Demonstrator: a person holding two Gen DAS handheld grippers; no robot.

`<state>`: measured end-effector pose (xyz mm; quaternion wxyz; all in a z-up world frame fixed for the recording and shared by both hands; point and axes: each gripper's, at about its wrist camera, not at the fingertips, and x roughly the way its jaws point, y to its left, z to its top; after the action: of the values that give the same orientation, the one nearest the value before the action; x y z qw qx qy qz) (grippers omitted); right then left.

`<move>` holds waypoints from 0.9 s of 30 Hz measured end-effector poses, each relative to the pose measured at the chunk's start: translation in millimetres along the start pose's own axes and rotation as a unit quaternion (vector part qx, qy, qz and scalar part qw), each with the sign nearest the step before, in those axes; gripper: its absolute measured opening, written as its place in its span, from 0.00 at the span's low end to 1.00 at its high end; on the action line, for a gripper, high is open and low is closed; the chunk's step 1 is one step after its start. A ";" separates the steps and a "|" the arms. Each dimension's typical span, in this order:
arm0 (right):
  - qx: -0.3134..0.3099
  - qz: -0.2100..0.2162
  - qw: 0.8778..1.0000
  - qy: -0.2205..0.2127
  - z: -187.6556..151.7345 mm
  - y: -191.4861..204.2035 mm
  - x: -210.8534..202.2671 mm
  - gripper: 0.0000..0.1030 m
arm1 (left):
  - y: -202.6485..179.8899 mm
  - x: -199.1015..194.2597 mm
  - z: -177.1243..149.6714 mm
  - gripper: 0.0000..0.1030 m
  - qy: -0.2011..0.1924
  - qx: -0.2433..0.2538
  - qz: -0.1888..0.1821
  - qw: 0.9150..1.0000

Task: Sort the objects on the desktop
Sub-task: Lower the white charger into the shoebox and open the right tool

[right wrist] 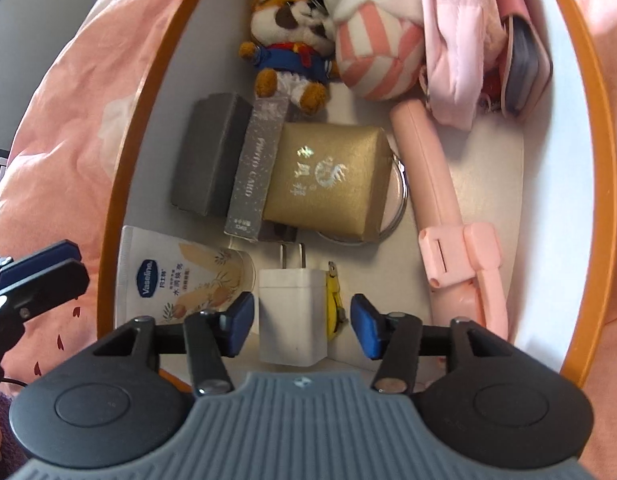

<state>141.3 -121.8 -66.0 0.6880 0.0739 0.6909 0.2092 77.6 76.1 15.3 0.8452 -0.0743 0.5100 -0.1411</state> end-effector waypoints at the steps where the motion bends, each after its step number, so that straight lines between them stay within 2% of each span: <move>1: 0.007 0.005 1.000 0.007 0.9 -2.3 4.1 0.58 | 1.3 0.2 -0.3 0.21 0.000 -0.003 -0.001 1.000; 6: 0.020 0.014 0.999 0.021 5.4 -4.0 16.7 0.59 | 7.3 0.8 -2.7 0.21 0.001 -0.012 -0.002 1.000; 12: 0.012 0.005 0.999 0.030 13.1 5.1 24.7 0.62 | 14.9 2.4 -5.1 0.21 0.004 -0.024 -0.006 1.000; 17: 0.027 0.044 0.998 0.043 15.0 8.4 30.7 0.59 | 19.6 3.4 -5.8 0.22 0.006 -0.031 -0.007 0.999; 23: 0.016 0.042 0.998 0.035 13.7 11.8 26.6 0.57 | 20.5 3.8 -5.9 0.21 0.007 -0.031 -0.009 0.999; 27: -0.003 0.038 0.999 0.015 9.7 18.0 12.1 0.57 | 16.6 3.0 -7.2 0.22 0.005 -0.026 -0.008 1.000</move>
<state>147.0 -99.0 -69.7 0.6697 0.0951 0.6970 0.2380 75.3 91.1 4.9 0.8391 -0.0997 0.5175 -0.1350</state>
